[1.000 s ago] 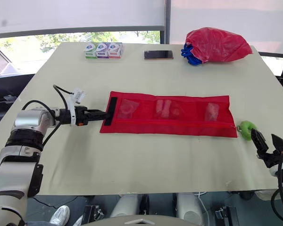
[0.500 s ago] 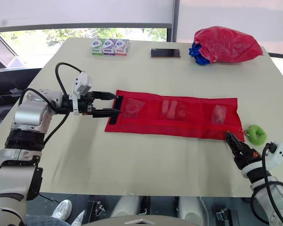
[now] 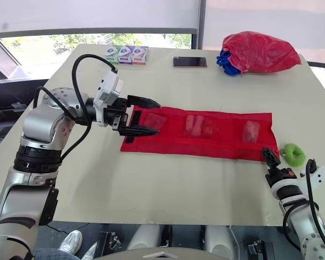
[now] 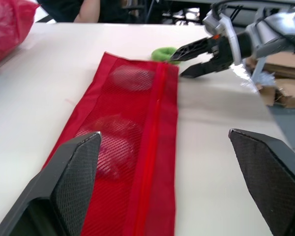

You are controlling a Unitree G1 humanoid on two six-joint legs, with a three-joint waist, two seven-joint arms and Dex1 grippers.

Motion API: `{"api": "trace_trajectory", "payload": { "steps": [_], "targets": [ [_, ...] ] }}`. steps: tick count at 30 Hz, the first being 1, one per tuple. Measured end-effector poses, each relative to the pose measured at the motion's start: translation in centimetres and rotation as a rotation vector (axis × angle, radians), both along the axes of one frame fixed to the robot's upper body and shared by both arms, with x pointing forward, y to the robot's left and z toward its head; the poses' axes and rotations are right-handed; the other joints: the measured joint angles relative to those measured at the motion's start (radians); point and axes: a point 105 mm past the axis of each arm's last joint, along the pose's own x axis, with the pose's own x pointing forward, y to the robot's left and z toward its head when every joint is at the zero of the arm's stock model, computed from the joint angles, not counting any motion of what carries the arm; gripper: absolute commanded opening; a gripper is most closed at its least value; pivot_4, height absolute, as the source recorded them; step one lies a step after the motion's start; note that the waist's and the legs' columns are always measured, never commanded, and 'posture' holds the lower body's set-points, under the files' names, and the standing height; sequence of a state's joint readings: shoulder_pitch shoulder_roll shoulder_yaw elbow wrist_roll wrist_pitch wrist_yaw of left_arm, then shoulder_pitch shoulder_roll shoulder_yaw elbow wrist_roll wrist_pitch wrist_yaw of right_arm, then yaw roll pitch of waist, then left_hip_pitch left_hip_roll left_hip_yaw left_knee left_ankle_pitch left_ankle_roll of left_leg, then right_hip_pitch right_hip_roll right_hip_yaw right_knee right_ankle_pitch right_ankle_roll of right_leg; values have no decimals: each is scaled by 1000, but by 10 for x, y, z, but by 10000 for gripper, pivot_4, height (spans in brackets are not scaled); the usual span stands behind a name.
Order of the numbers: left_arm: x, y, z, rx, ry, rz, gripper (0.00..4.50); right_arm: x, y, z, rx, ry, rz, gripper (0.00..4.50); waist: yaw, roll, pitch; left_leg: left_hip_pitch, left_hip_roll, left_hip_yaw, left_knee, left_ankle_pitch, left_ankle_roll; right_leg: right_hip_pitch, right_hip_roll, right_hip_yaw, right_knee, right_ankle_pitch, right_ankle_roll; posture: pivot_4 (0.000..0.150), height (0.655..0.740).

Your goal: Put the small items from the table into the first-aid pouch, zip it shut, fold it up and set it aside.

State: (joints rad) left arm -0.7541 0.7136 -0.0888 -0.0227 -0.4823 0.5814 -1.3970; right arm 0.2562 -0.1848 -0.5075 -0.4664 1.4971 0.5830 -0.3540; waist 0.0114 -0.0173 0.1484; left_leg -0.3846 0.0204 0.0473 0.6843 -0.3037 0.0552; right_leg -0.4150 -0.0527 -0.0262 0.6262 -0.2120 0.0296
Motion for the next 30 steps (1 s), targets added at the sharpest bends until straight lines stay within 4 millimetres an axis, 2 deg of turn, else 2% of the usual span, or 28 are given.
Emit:
{"api": "trace_trajectory", "payload": {
  "steps": [7,13,18,21,25,26,27,29,30],
  "targets": [
    [-8,-9,8,-7,-12,-63,44666,18,1,1,40,-100,44,45000,-6,0,0,2,0,1,0,0,0,1,9,14,1,0,0,1500,7400],
    [-11,-14,4,13,-2,-92,44666,22,0,-1,9,-193,108,45000,-18,0,0,1,1,1,0,0,0,0,11,15,1,1,-1,1500,7400],
    [-14,-15,5,17,-12,-102,44666,25,1,6,-10,-268,134,45000,-21,1,0,2,1,1,0,0,0,0,12,16,1,1,0,1500,7400],
    [-16,-17,6,11,-16,-111,45000,30,-2,3,-20,-267,122,36223,-22,1,0,2,1,1,0,0,0,0,15,19,1,1,-1,1500,7400],
    [-16,-18,7,3,-13,-114,45000,31,-5,-1,-36,-252,110,16027,-22,1,1,2,1,1,0,0,0,0,16,21,1,1,0,1500,7400],
    [-16,-18,7,2,-12,-112,45000,31,-6,-4,-37,-241,103,8735,-22,1,1,2,1,1,0,0,0,0,16,21,1,1,0,1500,7400],
    [-16,-18,7,1,-12,-110,45000,32,-6,-2,-37,-249,104,4234,-22,1,1,2,1,1,0,0,0,0,16,21,1,1,0,1500,7400],
    [-16,-19,7,-5,-10,-112,45000,36,-6,4,-49,-275,104,924,-23,0,0,3,1,1,0,0,0,1,16,21,1,1,0,1500,7400],
    [-17,-19,8,-6,-10,-113,45000,36,-7,4,-55,-275,99,924,-23,0,0,3,1,1,0,0,0,1,17,22,1,1,0,1500,7400]
  ]
}}
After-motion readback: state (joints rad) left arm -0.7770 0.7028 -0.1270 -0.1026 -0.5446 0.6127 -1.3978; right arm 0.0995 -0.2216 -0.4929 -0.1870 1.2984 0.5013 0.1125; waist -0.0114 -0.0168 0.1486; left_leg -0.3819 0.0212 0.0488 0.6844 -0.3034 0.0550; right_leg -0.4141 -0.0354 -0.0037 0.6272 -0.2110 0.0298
